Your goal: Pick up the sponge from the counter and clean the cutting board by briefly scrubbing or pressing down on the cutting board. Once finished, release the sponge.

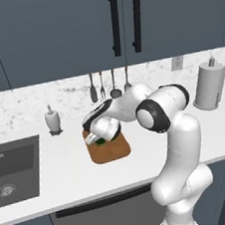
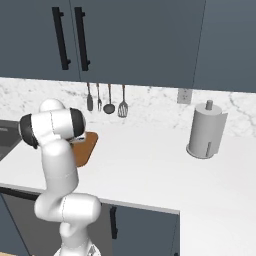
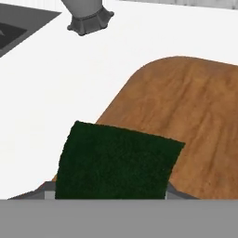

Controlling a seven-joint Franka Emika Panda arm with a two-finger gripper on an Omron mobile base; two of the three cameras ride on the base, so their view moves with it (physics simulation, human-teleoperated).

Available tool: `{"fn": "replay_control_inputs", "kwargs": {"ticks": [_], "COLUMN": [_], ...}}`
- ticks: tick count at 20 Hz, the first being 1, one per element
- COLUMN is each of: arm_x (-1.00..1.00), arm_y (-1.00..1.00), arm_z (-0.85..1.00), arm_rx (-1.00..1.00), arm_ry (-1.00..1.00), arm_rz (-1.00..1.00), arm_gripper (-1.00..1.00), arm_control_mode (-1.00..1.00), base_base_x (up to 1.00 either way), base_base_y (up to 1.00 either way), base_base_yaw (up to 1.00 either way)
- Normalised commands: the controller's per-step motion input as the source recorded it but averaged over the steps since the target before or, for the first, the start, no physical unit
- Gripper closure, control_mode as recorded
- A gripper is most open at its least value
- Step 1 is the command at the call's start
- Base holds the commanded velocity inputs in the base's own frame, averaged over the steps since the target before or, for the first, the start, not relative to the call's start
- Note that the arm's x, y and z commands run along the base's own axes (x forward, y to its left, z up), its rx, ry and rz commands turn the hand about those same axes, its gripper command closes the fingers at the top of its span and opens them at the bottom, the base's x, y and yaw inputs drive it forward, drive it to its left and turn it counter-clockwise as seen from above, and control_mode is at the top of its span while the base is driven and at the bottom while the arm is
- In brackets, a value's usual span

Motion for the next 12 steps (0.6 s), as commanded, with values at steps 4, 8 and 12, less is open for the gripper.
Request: {"fn": "replay_control_inputs", "kwargs": {"ticks": [4,8,12], "arm_x": [-0.20,-0.74,-0.90], "arm_y": [0.68,0.00,-0.03], "arm_z": [-0.08,-0.06,-0.12], "arm_rx": [0.00,0.04,0.09], "arm_ry": [0.00,-0.02,0.00], "arm_rz": [0.00,0.00,0.00], "arm_gripper": [1.00,1.00,1.00], "arm_control_mode": [-1.00,-1.00,-1.00], "base_base_x": [0.00,0.00,0.00], "base_base_y": [0.00,0.00,0.00], "base_base_yaw": [0.00,0.00,0.00]}}
